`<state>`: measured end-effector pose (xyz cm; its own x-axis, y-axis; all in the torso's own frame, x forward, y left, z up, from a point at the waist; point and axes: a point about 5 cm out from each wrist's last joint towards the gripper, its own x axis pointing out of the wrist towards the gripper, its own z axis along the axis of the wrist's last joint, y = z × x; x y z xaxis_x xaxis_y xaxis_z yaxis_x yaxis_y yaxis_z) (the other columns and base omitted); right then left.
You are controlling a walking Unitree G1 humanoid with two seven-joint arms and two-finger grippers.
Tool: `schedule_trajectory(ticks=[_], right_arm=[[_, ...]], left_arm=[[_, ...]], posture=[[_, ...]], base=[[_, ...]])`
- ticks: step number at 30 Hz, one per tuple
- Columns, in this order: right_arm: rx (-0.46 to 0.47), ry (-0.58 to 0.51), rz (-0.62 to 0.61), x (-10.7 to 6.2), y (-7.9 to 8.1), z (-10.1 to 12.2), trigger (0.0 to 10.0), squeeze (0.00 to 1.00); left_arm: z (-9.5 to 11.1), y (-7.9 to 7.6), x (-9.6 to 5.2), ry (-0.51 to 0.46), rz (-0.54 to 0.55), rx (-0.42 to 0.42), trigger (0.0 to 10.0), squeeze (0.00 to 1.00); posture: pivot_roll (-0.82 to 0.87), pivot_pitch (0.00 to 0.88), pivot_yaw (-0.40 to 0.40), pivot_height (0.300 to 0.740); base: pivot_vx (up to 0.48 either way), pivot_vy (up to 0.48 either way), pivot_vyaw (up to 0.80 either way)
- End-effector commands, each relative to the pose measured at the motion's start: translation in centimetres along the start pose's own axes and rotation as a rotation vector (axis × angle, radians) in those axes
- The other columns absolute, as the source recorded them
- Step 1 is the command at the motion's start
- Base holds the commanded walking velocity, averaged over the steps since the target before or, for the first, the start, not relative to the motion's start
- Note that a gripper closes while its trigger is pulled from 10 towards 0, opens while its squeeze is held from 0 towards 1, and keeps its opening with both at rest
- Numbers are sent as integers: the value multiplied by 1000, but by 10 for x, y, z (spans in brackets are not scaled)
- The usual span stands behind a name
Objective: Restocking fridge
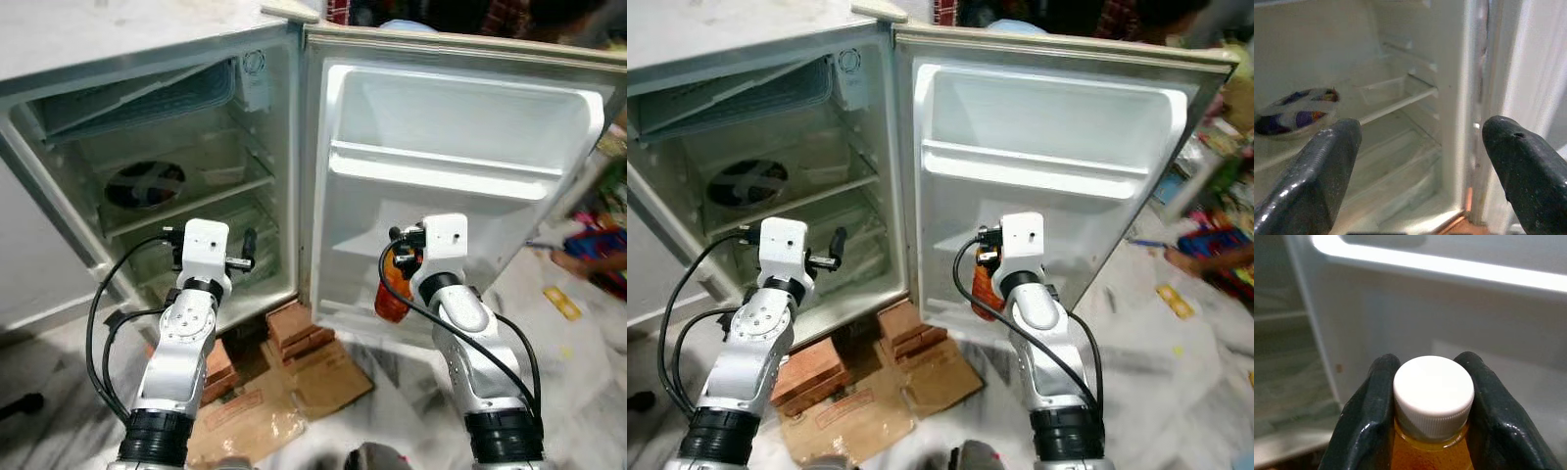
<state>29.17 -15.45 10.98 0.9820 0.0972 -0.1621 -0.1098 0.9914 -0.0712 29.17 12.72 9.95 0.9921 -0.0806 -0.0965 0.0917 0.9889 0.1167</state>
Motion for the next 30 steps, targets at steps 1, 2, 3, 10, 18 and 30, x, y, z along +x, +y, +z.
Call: schedule_trajectory(ticks=[1, 2, 3, 10, 18, 30], right_arm=[[-9, -63, 14, 2, 4, 14, 10000, 0], [-7, -65, 20, 2, 5, 14, 10000, 0], [-7, -65, 20, 2, 5, 14, 10000, 0], [1, -68, 31, 6, 4, 16, 10000, 0], [2, -73, 41, 6, 7, 16, 10000, 0], [-2, -84, 54, 8, 7, 17, 10000, 0]], left_arm=[[2, 6, 1, -5, 25, 28, 10000, 0], [2, 7, 1, -4, 34, 30, 10000, 0], [2, 7, 1, -4, 34, 30, 10000, 0], [0, 12, 2, 9, 62, 14, 10000, 0], [-2, 11, 1, 18, 64, 4, 10000, 0], [-1, 12, 0, 10, 92, -5, 10000, 0]], posture=[[23, 0, -10, 740], [24, 0, -11, 740], [24, 0, -11, 740], [26, 0, -13, 740], [27, 0, -13, 740], [28, 0, -17, 740]], base=[[322, -349, 650], [307, -364, 400], [307, -364, 400], [243, -357, 0], [0, -458, 0], [0, -430, 0]])
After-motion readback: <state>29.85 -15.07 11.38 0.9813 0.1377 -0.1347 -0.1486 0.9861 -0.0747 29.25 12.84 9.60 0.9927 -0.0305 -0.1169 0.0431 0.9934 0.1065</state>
